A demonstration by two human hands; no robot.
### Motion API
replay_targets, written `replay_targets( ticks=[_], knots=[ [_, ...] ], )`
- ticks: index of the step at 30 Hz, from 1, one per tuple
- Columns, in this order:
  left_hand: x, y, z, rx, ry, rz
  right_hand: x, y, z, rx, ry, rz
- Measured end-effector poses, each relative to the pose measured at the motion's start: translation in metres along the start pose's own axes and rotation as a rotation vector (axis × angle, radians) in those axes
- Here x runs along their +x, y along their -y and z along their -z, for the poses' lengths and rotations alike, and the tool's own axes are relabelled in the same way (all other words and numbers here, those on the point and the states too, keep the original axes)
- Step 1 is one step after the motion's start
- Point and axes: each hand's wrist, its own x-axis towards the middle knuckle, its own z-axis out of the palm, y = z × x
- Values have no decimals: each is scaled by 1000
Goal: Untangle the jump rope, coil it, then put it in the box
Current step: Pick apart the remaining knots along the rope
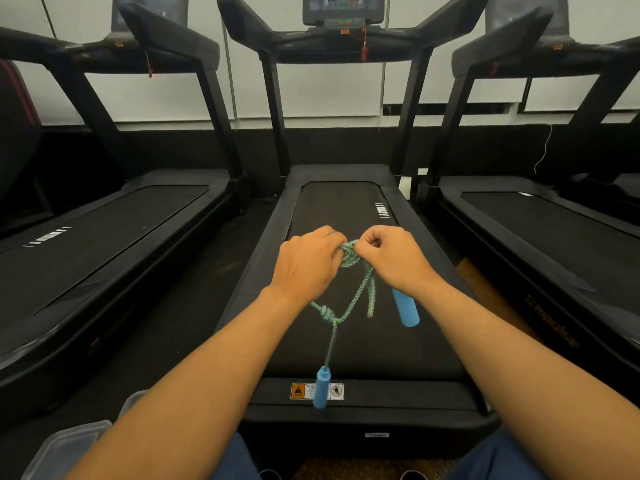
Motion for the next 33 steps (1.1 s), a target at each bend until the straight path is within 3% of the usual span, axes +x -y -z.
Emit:
replay_targets(
  ticks=[7,13,16,27,33],
  knots=[
    [1,17,1,-359,-101,482,3,-15,12,1,-45,-52],
    [-5,10,-1,-193,61,365,1,-10,4,5,-18,-44],
    [-3,2,-3,-132,22,355,1,-6,4,11,-14,-19],
    [4,23,0,-876,-100,931,1,-13,11,2,-15,-28],
    [2,29,-3,-1077,75,1048,2,-15,11,47,-38,-65]
  ],
)
